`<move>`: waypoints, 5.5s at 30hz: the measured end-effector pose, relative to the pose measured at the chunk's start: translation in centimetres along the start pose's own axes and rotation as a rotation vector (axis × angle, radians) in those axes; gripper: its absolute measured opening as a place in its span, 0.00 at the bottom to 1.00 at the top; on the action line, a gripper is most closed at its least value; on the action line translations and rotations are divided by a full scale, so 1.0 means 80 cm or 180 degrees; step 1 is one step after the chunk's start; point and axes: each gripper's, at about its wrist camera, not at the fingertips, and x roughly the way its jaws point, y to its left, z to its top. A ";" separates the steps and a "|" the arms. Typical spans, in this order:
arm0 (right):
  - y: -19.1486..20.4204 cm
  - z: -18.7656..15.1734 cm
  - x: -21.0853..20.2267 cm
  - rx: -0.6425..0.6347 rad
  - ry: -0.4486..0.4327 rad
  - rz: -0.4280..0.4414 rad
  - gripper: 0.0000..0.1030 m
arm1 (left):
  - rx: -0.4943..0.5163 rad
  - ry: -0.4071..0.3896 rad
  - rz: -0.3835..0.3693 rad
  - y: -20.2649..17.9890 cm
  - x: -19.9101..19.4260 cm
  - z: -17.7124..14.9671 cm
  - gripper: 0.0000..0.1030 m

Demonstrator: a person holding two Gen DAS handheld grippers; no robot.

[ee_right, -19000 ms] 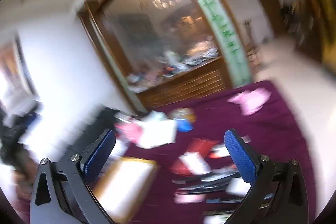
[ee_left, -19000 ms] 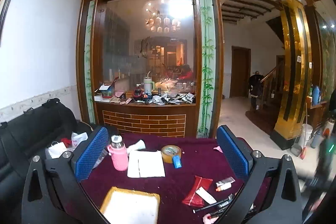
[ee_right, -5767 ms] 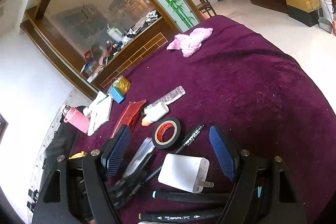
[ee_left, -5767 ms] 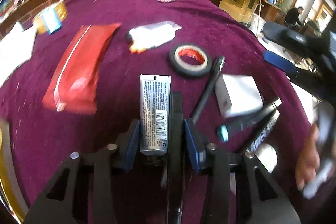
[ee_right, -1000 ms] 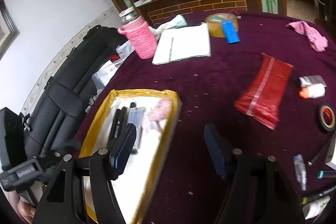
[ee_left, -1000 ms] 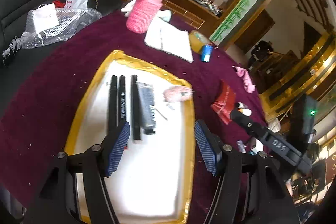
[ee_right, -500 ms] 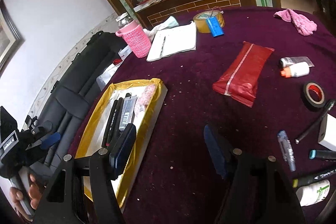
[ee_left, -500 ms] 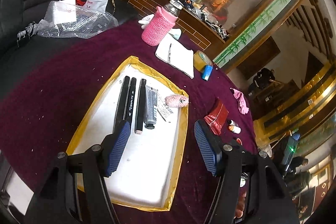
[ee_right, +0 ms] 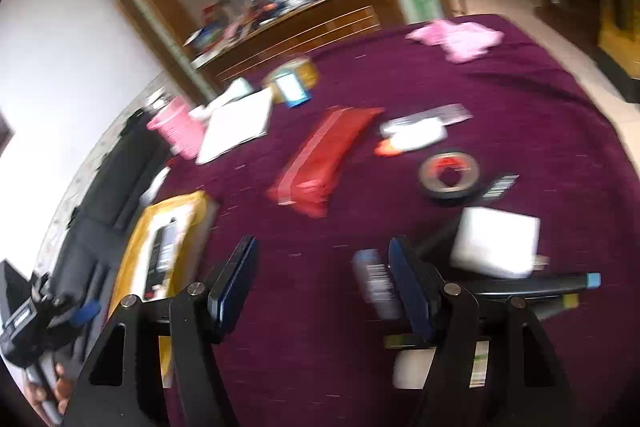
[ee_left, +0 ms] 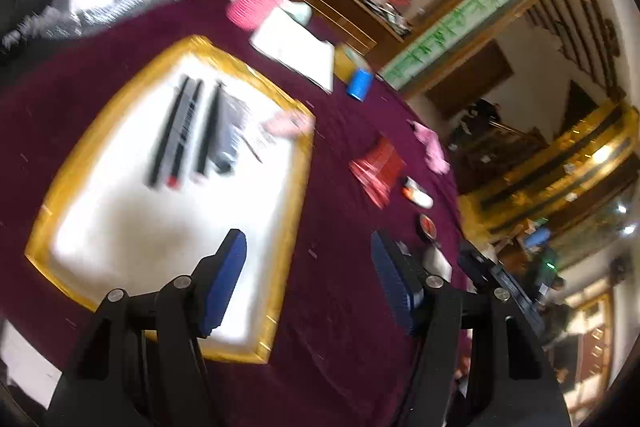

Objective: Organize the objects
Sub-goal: 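Move both tools back toward the pile of items, then grasp the white pill bottle with the left tool while the right tool grasps the clear blue-capped pen, then lower the pill bottle into the tray with the left tool while the right tool places the pen there, then move both tools back to the pile and grasp the white square box with the right tool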

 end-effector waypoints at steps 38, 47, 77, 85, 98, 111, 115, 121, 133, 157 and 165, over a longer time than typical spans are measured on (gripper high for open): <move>0.011 -0.085 0.046 0.0314 0.0774 0.1084 0.63 | 0.1617 0.0681 0.0168 -0.093 0.105 -0.120 0.62; -0.037 -0.077 0.016 0.0378 0.0547 0.0770 0.63 | 0.2058 0.0848 0.0523 -0.123 0.160 -0.140 0.62; 0.029 -0.043 0.111 -0.0968 0.0723 -0.0727 0.27 | 0.1904 0.0441 0.0196 -0.105 0.123 -0.113 0.31; 0.031 -0.050 0.087 -0.0905 0.0609 -0.0589 0.13 | 0.1640 0.0295 0.0160 -0.078 0.088 -0.095 0.31; 0.140 -0.047 0.050 -0.0797 0.0786 0.0587 0.13 | 0.1219 -0.0094 0.0552 -0.006 0.039 -0.027 0.31; 0.287 -0.066 0.154 -0.0899 0.1299 0.0801 0.13 | 0.1035 0.0131 0.0774 0.043 0.088 0.019 0.31; 0.304 -0.072 0.187 -0.0955 0.1408 0.0669 0.13 | 0.0974 0.0188 0.0767 0.053 0.098 0.023 0.31; 0.316 -0.084 0.218 -0.1129 0.1498 0.0455 0.13 | 0.0878 0.0205 0.0709 0.067 0.105 0.027 0.31; 0.336 -0.093 0.225 -0.1446 0.1342 0.0184 0.13 | 0.0762 0.0206 0.0596 0.073 0.102 0.027 0.31; 0.284 -0.081 0.128 -0.1293 0.0683 0.0321 0.52 | 0.1043 0.0001 0.0790 0.005 0.060 -0.005 0.55; 0.243 -0.088 0.102 -0.1180 0.0594 0.0317 0.53 | 0.1366 -0.0152 0.1012 -0.034 0.052 -0.029 0.55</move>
